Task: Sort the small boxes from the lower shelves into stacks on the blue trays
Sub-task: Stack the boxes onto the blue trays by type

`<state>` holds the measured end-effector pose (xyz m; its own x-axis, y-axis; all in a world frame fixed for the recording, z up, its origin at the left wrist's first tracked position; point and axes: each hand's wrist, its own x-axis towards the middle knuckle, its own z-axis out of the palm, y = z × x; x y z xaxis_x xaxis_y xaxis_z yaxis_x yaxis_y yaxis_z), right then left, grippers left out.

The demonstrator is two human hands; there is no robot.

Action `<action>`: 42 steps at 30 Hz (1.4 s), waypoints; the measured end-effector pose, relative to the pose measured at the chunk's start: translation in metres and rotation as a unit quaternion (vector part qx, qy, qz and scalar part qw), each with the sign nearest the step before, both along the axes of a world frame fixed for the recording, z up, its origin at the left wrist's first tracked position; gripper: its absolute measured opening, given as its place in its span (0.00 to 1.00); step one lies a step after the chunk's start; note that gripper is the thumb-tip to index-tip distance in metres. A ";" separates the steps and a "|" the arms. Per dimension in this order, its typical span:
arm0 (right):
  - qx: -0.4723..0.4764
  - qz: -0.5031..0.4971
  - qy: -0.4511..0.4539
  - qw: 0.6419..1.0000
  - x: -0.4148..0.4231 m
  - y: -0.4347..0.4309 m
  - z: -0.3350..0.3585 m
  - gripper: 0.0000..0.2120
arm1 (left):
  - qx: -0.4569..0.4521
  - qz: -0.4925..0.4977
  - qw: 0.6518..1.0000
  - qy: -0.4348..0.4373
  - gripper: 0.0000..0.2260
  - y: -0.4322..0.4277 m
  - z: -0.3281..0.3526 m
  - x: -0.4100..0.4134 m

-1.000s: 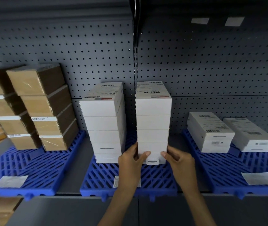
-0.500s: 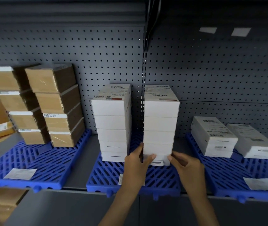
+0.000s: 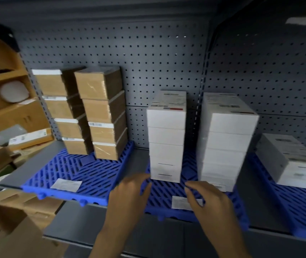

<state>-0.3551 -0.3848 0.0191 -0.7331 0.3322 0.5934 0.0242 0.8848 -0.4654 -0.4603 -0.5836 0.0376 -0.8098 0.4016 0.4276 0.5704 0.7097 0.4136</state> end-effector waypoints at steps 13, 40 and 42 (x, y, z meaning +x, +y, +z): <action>-0.237 0.086 -0.062 0.966 -0.147 -0.136 -0.001 0.12 | 0.102 0.042 0.993 -0.032 0.31 -0.122 -0.010 -0.157; -0.290 0.071 0.067 0.952 -0.255 -0.178 -0.004 0.18 | 0.256 -0.150 0.948 -0.114 0.27 -0.112 -0.021 -0.252; -0.288 0.070 0.067 0.953 -0.252 -0.178 -0.006 0.19 | 0.251 -0.147 0.950 -0.112 0.26 -0.113 -0.022 -0.250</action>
<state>-0.6072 -0.5627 0.0131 -0.7245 0.5362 0.4332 -0.1688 0.4713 -0.8657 -0.7102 -0.6966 0.0155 -0.7877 0.4152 0.4551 0.5710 0.2147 0.7924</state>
